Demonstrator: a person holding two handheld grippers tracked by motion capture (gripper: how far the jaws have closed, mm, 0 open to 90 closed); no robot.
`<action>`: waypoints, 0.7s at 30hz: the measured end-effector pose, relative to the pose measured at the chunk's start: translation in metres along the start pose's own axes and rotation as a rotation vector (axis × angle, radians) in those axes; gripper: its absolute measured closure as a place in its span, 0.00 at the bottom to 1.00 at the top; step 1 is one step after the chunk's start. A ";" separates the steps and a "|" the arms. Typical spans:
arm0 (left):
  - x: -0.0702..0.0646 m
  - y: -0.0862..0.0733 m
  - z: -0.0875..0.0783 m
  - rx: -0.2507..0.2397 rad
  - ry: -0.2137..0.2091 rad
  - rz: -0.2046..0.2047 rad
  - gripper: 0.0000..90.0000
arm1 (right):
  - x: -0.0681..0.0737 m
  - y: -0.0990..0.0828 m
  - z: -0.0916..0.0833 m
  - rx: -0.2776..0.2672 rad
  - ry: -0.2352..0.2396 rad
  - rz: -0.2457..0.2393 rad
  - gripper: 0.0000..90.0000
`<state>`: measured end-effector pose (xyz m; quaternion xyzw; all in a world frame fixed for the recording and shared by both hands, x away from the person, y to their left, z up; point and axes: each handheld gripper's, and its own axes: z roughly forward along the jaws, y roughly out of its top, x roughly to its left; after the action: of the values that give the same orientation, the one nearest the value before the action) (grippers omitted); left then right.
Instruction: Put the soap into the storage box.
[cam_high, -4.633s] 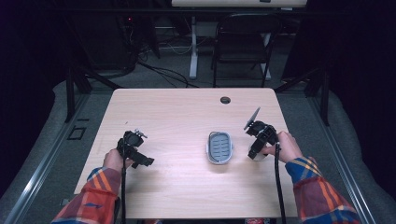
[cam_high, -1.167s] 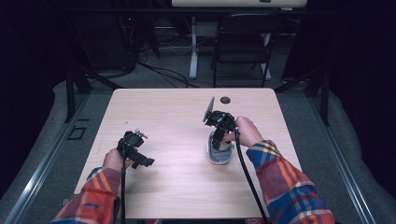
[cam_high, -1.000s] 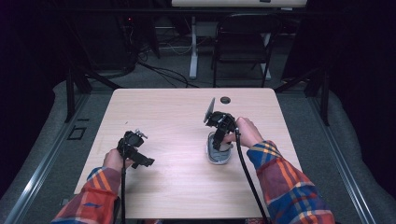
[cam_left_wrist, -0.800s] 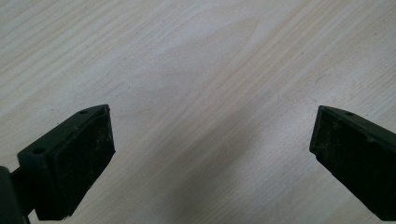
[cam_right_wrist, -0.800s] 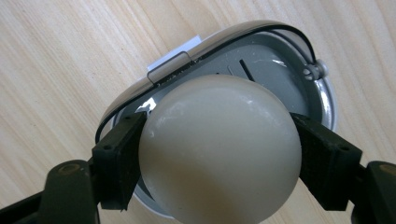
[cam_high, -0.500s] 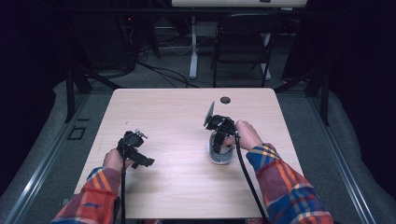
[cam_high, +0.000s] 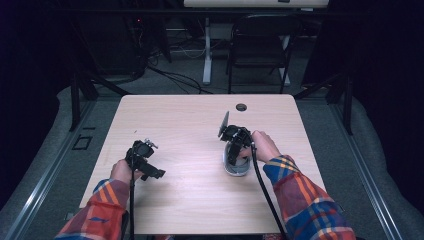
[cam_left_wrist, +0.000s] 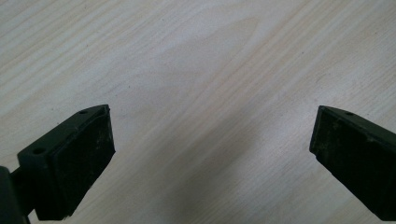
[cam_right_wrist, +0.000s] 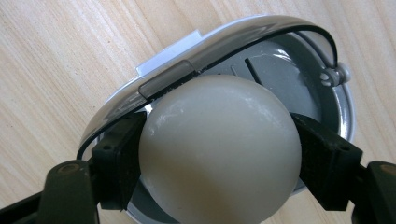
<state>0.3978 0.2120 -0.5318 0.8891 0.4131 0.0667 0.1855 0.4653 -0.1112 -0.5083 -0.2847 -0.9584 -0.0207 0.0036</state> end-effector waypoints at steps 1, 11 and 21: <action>0.000 0.000 0.000 0.000 0.000 0.000 0.00 | 0.000 0.000 0.000 -0.001 0.001 0.002 0.26; 0.000 0.000 0.000 0.001 -0.001 0.000 0.00 | -0.002 -0.002 0.001 0.001 0.005 0.012 0.26; -0.001 0.000 0.000 0.000 -0.001 0.000 0.00 | -0.004 -0.010 -0.006 -0.014 0.000 0.015 0.24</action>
<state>0.3974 0.2116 -0.5315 0.8891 0.4131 0.0663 0.1855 0.4637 -0.1219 -0.5024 -0.2918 -0.9561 -0.0275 0.0016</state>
